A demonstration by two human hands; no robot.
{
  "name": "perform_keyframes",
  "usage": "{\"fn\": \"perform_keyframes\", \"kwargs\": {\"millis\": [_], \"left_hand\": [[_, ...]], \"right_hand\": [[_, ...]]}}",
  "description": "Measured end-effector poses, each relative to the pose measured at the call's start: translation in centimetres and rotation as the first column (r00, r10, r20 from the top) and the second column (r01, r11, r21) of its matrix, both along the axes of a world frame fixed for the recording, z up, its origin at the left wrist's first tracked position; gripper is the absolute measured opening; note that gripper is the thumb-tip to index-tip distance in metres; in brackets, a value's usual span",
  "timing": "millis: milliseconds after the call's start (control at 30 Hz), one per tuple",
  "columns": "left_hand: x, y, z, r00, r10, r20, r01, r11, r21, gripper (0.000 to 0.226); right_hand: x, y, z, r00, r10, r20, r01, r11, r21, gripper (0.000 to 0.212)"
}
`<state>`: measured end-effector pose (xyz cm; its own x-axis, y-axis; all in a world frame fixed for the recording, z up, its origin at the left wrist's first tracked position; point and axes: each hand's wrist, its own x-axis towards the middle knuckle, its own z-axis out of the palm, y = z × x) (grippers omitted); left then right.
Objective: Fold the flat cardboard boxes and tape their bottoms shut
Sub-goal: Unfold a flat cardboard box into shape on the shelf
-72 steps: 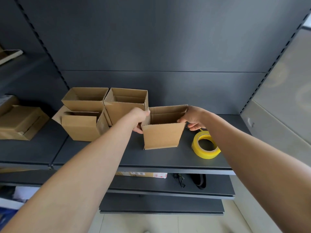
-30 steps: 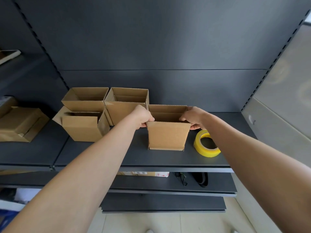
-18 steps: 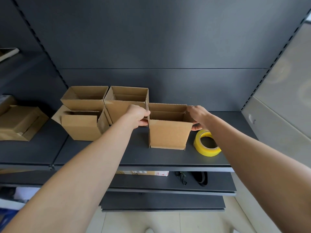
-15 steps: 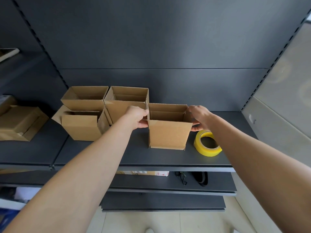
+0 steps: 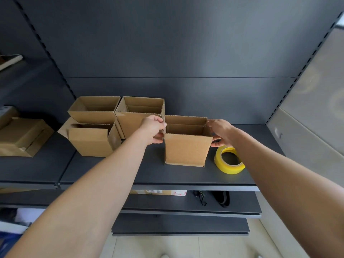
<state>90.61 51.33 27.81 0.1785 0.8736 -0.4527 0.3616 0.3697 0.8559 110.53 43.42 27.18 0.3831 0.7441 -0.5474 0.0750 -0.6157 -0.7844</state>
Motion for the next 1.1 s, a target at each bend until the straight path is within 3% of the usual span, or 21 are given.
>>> {"fn": "perform_keyframes", "kwargs": {"millis": [133,333,533,733,867,1100], "left_hand": [[0.0,-0.5,0.0,0.999,-0.033,0.008,0.033,0.999,-0.001,0.026],[0.9,-1.4,0.0,0.992,-0.123,-0.021,0.123,0.992,-0.01,0.062],[1.1,-1.3,-0.2,0.986,-0.148,-0.072,0.152,0.987,0.048,0.068],[1.5,-1.9,-0.5,0.985,-0.121,-0.123,0.141,0.975,0.173,0.065],[1.7,-2.2,-0.8,0.985,-0.107,-0.134,0.139,0.956,0.258,0.046],[1.7,-1.7,-0.8,0.95,-0.271,-0.151,0.289,0.95,0.114,0.041]], "right_hand": [[-0.2,0.4,-0.2,0.996,0.0,0.088,-0.002,1.0,0.018,0.037],[-0.7,1.5,-1.0,0.929,0.017,0.369,-0.006,0.999,-0.032,0.049],[-0.6,2.0,-1.1,0.886,0.021,0.463,0.009,0.998,-0.062,0.052],[-0.5,2.3,-1.0,0.853,0.032,0.52,0.007,0.997,-0.074,0.054],[-0.6,2.6,-1.1,0.836,0.041,0.548,-0.001,0.997,-0.072,0.056],[-0.4,2.4,-1.2,0.851,0.055,0.522,-0.015,0.997,-0.081,0.057]]}}
